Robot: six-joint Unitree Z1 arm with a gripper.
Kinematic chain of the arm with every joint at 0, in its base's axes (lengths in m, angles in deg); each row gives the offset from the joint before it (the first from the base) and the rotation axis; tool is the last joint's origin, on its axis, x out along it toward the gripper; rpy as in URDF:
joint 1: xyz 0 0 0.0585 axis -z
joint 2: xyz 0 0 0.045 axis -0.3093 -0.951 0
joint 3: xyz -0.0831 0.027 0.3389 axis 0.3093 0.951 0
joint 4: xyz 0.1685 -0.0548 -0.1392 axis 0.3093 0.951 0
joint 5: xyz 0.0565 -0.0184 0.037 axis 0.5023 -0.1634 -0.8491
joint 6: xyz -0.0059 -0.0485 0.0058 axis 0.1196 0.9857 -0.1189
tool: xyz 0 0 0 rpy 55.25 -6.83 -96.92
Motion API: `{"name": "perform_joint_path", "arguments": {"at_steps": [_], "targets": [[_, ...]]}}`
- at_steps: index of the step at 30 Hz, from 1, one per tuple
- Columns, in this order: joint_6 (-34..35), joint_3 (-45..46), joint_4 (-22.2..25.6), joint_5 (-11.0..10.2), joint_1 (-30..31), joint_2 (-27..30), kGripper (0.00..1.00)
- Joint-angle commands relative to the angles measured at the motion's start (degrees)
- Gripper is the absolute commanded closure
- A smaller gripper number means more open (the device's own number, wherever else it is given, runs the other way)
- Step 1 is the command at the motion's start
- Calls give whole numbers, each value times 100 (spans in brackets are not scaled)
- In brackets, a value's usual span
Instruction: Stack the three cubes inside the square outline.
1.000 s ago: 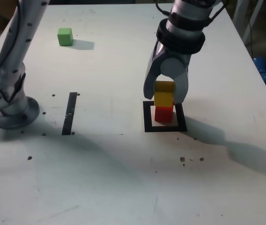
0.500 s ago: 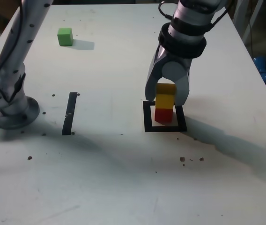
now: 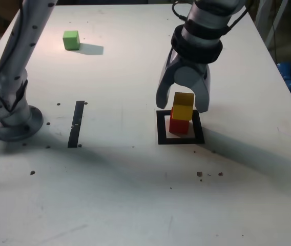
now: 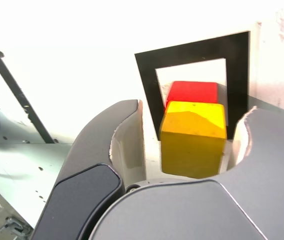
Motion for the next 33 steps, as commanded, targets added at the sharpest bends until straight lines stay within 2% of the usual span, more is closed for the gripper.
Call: {"name": "perform_joint_path", "arguments": {"at_steps": [1,7,10,22,29,33], "targets": [[25,209,-5,-125,-82,246,1],[-38,677,25,-560,-347,858,1],[-288,819,75,-692,-604,1151,0],[-1166,1212,134,-721,-2198,1775,0],[-1595,1277,148,-760,-3201,1847,0],[-1844,1285,134,-850,-3707,1848,0]]}}
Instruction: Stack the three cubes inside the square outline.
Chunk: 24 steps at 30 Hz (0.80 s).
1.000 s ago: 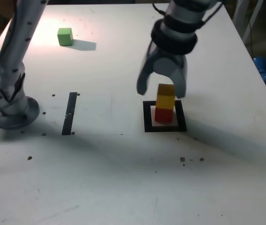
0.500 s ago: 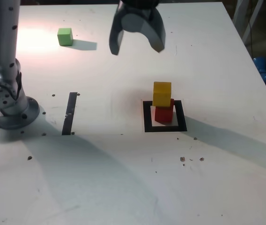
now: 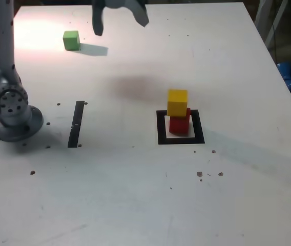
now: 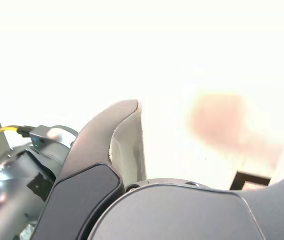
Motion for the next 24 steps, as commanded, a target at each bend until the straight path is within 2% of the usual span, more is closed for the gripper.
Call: {"name": "perform_joint_path", "arguments": {"at_steps": [1,11,17,24], "targets": [[-100,25,-4,-61,-194,34,0],[-1123,37,-296,-439,-1582,-50,0],[-1902,89,-596,-576,-2285,-286,0],[-2433,233,-761,-664,-2844,-436,0]]}}
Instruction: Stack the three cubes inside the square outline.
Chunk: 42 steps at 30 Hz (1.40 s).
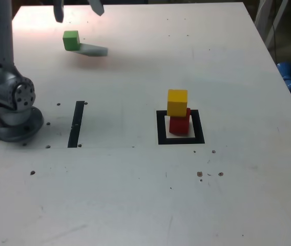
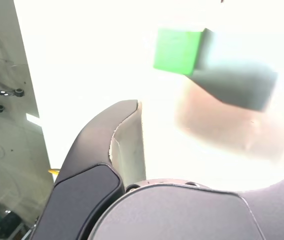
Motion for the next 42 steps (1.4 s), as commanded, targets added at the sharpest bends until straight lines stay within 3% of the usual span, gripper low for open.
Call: {"name": "perform_joint_path", "arguments": {"at_steps": [1,15,28,35,42], "targets": [[-98,32,-65,-28,-104,-74,0],[-494,363,-622,-43,-669,-521,2],[-546,77,-672,-59,-834,-1140,7],[-455,-61,-562,-134,-846,-1361,26],[-346,-85,-519,-140,-846,-1427,53]]}}
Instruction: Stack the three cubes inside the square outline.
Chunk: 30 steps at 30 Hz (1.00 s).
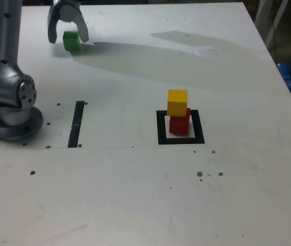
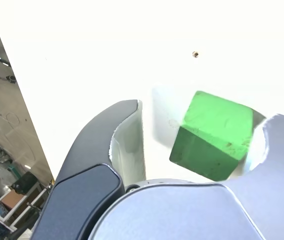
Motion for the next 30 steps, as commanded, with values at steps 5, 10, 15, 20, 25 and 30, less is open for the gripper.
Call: {"name": "perform_joint_path", "arguments": {"at_steps": [5,10,15,20,25,30], "targets": [[5,-42,-11,-5,-7,-29,69],[3,-21,-13,9,-7,-45,71],[5,-5,-11,18,-7,-41,71],[5,-3,-8,26,-7,-43,70],[4,-7,-11,32,-4,-46,70],[11,13,-25,33,59,-40,70]]}}
